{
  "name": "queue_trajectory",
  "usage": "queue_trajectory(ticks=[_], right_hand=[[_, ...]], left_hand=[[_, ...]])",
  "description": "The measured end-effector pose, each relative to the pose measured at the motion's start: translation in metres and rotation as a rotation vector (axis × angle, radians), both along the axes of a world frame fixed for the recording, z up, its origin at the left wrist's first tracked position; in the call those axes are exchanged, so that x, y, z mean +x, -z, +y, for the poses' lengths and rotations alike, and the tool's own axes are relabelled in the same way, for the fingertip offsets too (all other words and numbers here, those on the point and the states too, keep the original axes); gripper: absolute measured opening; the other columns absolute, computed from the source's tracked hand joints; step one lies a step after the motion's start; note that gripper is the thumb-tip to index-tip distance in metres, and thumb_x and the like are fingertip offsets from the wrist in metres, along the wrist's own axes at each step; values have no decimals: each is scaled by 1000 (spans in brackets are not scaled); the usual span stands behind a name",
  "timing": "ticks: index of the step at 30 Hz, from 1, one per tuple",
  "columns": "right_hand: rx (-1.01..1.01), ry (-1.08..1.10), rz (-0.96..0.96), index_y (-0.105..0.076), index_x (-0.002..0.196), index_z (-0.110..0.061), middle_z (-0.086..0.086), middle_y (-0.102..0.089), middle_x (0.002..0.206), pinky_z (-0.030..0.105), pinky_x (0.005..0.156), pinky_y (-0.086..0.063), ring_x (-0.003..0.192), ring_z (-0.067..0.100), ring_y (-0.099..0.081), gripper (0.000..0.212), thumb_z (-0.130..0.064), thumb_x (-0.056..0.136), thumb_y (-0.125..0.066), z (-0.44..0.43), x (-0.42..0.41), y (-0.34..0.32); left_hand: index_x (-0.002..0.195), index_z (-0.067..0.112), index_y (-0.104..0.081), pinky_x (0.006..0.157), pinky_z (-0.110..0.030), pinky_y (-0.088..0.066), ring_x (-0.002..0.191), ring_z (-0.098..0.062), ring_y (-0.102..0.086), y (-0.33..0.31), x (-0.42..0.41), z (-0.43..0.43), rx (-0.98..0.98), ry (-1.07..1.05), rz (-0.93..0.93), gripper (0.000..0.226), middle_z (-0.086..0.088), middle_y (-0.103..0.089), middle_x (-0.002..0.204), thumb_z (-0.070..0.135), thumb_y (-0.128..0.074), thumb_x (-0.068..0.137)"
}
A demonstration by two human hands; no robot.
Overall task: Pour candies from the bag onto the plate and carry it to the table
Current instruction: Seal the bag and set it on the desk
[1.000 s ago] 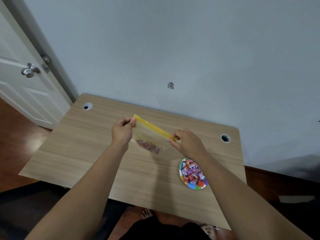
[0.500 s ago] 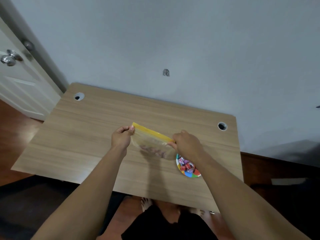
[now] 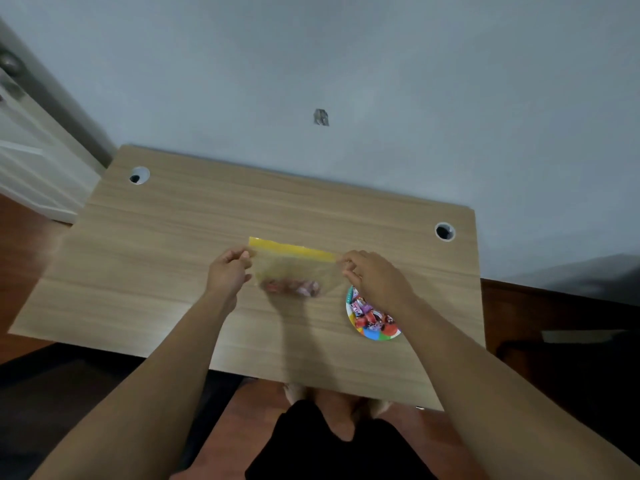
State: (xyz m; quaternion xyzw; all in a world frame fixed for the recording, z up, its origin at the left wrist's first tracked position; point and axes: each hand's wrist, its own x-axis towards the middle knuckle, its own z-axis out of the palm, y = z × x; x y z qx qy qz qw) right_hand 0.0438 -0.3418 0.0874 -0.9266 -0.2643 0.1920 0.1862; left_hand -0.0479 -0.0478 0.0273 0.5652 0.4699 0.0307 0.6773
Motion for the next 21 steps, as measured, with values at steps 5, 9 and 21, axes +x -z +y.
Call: queue_trajectory(ticks=[5,9,21], right_hand=[[42,120,74,-69,127,-25,-8,-76,113,41,94,-57,104,22,-70,29,-31,99,-67,-43,11,19],[79,195,112,-71,125,-18,0,-79,114,40,94,-58,92,14,-65,27,-28,99,-70,-77,19,30],[66,482,284,-74,117,-10,7,-81,116,24,86,-48,98,21,-74,23,-21,99,-67,-157,22,88]], left_hand=[[155,15,-49,91,-37,-53,110,-21,-63,8,-1,-13,-22,-68,24,55,-6,-66,131,6,-58,102],[117,12,-62,73,-31,-52,78,-20,-67,9,2,-38,-106,-92,89,20,-12,-75,96,1,-57,100],[124,12,-74,69,-27,-56,89,-21,-66,49,21,-150,-144,453,264,25,-5,-74,109,22,-65,103]])
